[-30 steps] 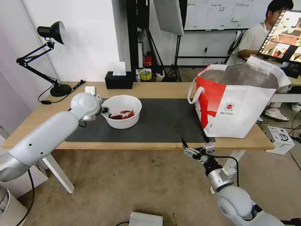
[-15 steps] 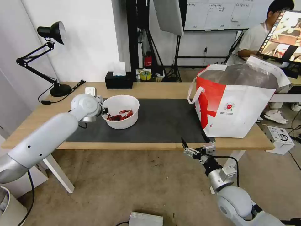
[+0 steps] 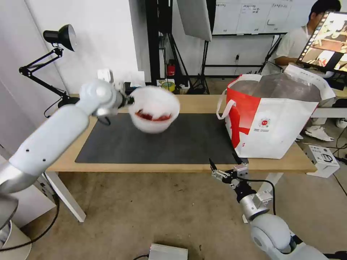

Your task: Pick up the trash from the table and place it into the takeout bag.

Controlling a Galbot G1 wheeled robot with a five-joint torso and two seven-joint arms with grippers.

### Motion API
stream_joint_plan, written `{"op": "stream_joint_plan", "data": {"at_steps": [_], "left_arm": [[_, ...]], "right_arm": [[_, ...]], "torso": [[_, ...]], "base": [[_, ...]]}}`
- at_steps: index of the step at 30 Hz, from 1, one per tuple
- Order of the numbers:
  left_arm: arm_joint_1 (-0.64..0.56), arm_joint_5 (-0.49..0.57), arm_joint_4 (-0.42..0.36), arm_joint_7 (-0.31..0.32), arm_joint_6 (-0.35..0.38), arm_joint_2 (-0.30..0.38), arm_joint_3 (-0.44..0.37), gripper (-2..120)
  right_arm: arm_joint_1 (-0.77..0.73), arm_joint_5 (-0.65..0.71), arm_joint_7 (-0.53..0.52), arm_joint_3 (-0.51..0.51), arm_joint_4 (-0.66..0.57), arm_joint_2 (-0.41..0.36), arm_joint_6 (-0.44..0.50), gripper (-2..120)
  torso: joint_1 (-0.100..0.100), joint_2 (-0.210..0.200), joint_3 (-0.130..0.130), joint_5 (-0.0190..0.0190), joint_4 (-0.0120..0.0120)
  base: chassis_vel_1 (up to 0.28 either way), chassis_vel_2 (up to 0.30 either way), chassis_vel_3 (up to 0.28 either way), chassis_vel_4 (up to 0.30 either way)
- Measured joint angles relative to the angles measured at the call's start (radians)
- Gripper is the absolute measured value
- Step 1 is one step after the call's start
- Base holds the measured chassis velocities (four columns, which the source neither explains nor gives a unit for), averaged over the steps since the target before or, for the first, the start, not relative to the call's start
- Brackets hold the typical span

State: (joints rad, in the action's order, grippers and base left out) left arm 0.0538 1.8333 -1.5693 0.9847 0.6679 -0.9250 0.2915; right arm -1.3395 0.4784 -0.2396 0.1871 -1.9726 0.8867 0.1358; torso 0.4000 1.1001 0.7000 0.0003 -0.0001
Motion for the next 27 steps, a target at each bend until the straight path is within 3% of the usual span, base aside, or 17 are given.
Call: {"op": "stream_joint_plan", "data": {"at_steps": [13, 27], "left_arm": [[0.100, 0.049, 0.032, 0.051, -0.012, -0.127, 0.015, 0], [0.209, 0.042, 0.179, 0.084, -0.031, -0.331, 0.034, 0]], "right_arm": [[0.000, 0.000, 0.000, 0.000, 0.000, 0.000, 0.000, 100], [0.000, 0.000, 0.000, 0.000, 0.000, 0.000, 0.000, 100]], "torso": [[0.000, 0.000, 0.000, -0.0002, 0.0003], [0.000, 0.000, 0.000, -0.0001, 0.0002]], "base": [[0.000, 0.000, 0.000, 0.000], [0.000, 0.000, 0.000, 0.000]]}}
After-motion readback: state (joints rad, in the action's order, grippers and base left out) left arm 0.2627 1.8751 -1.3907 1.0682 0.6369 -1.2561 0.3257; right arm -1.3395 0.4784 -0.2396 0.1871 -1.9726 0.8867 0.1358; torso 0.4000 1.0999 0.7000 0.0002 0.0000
